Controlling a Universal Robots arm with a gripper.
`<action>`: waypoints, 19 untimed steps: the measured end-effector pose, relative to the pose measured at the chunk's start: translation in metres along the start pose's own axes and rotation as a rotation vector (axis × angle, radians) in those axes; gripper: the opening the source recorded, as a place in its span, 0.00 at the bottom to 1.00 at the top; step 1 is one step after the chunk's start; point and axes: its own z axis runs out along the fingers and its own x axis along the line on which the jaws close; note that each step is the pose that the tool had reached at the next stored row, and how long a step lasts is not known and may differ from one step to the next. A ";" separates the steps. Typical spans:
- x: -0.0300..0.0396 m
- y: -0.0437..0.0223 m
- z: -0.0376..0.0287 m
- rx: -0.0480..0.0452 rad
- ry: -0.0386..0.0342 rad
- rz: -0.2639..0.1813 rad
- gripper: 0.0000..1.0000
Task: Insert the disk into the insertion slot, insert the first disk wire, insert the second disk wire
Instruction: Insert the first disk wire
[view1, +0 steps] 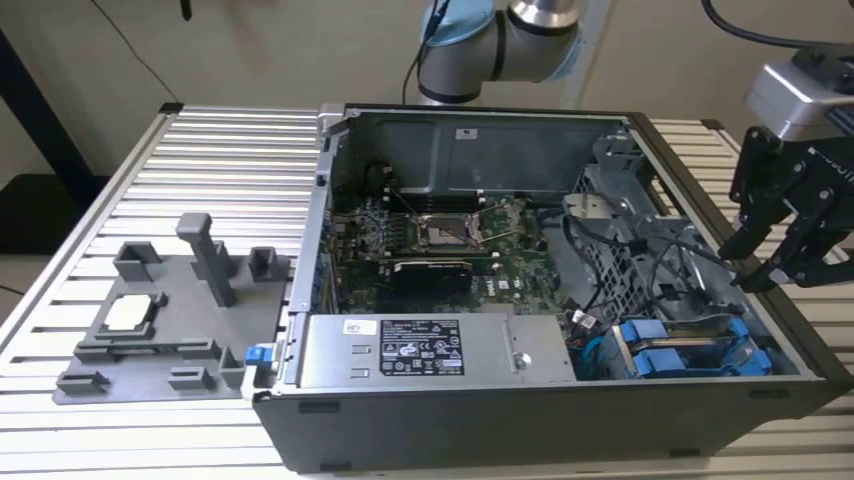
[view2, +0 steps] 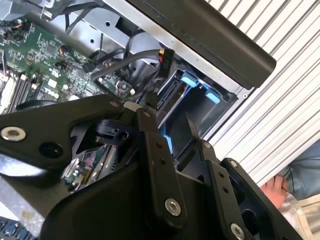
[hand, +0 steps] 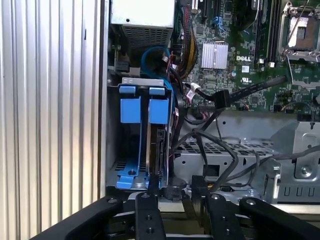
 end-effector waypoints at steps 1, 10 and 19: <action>-0.0004 -0.0010 0.0002 0.0000 0.0001 -0.001 0.40; -0.0017 -0.0084 0.0019 -0.0002 0.0001 -0.004 0.40; -0.0029 -0.0124 0.0051 -0.0003 -0.0002 -0.007 0.40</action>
